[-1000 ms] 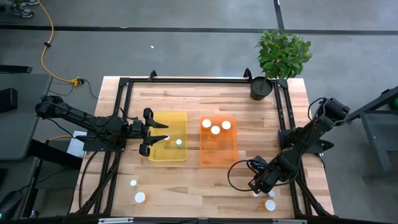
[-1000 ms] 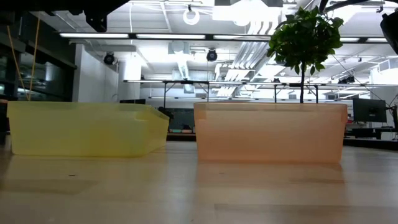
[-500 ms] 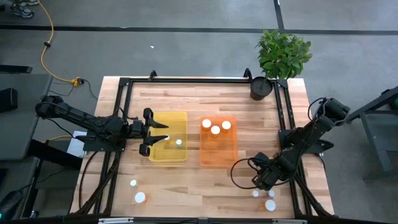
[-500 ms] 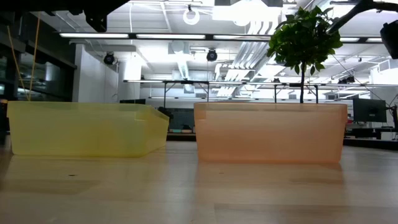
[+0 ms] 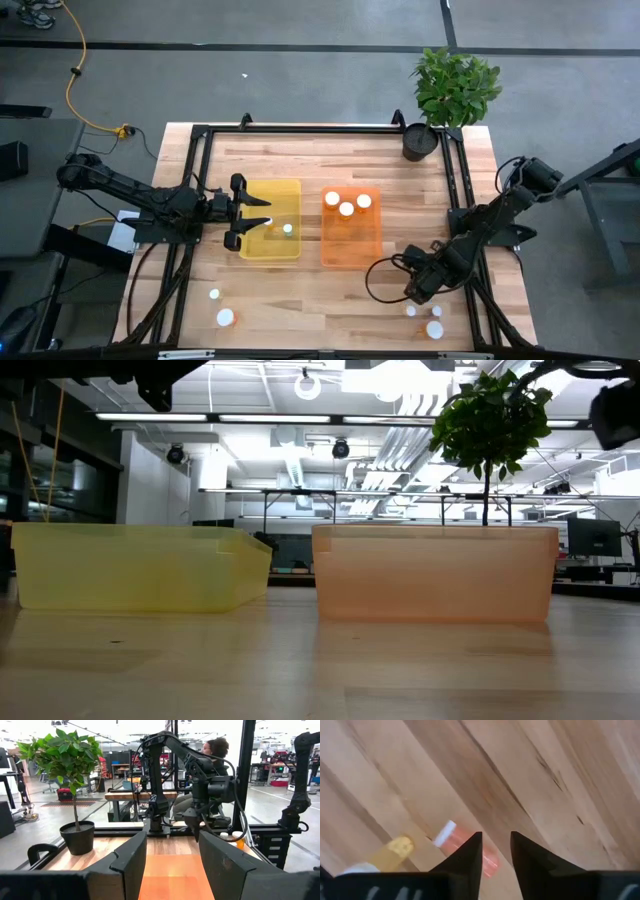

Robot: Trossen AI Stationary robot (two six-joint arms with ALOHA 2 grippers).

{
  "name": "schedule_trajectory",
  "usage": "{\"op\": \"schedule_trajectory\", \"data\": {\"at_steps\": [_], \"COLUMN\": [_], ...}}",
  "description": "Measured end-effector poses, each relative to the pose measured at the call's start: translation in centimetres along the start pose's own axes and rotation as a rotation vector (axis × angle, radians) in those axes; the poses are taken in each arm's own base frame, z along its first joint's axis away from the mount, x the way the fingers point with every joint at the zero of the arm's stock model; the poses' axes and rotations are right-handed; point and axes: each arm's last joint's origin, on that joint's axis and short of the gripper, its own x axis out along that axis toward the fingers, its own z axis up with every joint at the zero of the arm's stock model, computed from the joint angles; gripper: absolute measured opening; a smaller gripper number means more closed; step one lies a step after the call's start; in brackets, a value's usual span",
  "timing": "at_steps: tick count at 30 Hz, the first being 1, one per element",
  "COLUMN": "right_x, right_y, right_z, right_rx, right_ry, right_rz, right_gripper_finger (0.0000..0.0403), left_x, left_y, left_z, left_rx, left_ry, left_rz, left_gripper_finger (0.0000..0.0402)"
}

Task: Pick and place medicine bottles into bin by pill shape (circle, oval)
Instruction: Put the pink tablet bottle into the yellow bin

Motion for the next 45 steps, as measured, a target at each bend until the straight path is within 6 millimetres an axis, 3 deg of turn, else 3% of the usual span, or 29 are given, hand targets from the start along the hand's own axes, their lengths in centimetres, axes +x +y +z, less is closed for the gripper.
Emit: {"op": "schedule_trajectory", "data": {"at_steps": [8,12,25,34,45], "right_x": [0.0,0.0,0.0,2.8,3.8], "right_y": [0.8,0.9,1.1,1.6,1.8], "right_z": [0.8,0.6,-0.5,-0.8,-0.7], "right_rx": [-0.121,-0.148,-0.282,-0.457,-0.537], "right_ry": [0.019,0.02,-0.056,0.066,0.06], "right_rz": [0.11,0.118,0.085,0.001,-0.028], "right_gripper_finger": [0.0193,0.0221,0.0207,0.0204,0.0203], "left_x": [0.0,0.0,0.0,0.0,0.0], "left_y": [0.0,0.0,0.0,0.0,0.0], "left_z": [0.0,0.0,0.0,0.0,0.0], "left_rx": [0.0,0.0,0.0,0.0,0.0], "left_ry": [0.0,0.0,0.0,0.0,0.0], "left_rz": [0.0,0.0,0.0,0.0,0.0], "left_gripper_finger": [0.0169,0.0169,0.0169,0.0169,0.0169]}}
